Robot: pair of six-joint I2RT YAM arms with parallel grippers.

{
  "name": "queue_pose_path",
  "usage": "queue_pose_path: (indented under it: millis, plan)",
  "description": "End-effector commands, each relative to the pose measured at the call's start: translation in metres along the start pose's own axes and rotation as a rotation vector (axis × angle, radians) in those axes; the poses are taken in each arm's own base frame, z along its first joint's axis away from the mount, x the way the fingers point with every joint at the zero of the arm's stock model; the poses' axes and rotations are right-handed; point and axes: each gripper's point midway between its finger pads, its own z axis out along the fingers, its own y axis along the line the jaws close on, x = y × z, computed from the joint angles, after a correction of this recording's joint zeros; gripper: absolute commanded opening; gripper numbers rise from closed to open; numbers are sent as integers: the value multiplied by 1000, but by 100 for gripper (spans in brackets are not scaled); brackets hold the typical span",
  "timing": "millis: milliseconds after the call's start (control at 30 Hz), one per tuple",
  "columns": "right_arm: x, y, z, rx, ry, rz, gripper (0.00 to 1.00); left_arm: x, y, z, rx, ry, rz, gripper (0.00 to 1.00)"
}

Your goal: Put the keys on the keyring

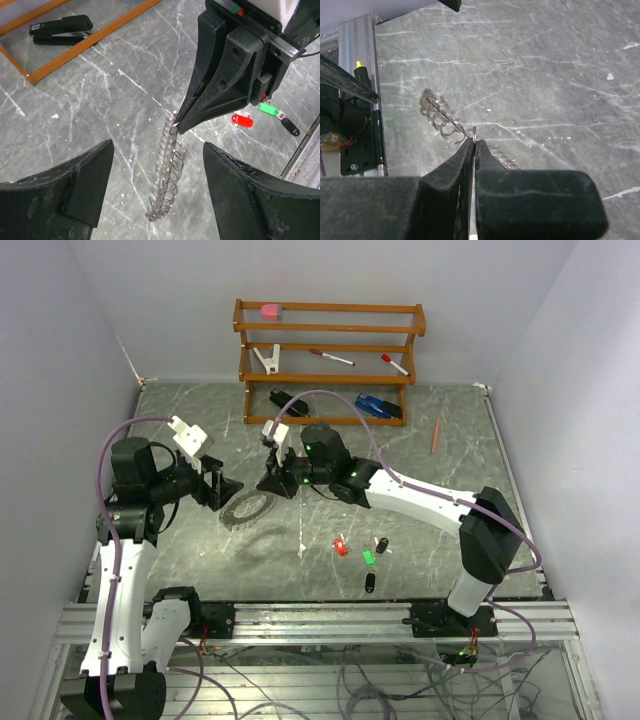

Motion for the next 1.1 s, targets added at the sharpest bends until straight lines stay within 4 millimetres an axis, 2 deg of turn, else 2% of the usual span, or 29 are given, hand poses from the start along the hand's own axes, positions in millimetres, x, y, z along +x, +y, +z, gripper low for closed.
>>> queue_pose_path:
  millis: [0,267,500,867,1067]
  plan:
    - [-49,10,-16,-10,-107,-48,0,1,-4,3,53,-13,35,82]
    - [-63,21,-24,-54,-138,-46,0,16,-10,11,126,11,-9,82]
    - [-69,23,-28,-48,-146,-37,0,16,-8,9,116,25,-4,82]
    - [-78,20,-32,-17,-160,-22,0,28,-31,3,243,66,7,83]
    - [-84,16,-31,0,-169,-14,0,34,-35,0,266,102,2,92]
